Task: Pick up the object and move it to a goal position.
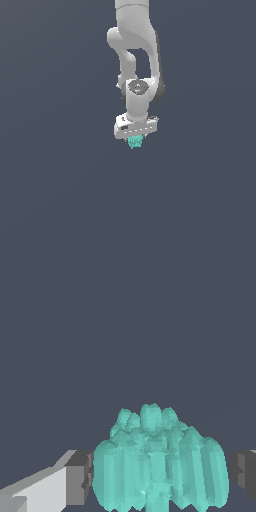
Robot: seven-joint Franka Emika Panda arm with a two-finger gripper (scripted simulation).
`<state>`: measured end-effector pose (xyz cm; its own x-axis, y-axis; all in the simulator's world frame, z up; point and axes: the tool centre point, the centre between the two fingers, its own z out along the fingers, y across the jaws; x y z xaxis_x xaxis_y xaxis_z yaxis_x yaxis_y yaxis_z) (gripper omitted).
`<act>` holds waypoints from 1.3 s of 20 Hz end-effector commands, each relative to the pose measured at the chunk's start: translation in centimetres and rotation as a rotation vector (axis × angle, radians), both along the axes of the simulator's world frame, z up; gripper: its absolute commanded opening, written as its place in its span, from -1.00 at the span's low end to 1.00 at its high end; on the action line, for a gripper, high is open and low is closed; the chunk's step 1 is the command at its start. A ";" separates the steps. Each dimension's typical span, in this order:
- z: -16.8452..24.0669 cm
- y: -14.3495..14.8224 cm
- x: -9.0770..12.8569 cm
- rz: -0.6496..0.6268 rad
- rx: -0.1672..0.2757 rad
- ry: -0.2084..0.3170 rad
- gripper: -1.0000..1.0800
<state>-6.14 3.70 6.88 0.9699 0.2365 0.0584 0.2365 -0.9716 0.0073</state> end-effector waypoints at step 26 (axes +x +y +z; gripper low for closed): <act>12.2 2.9 -4.2 -0.010 -0.004 0.026 -1.00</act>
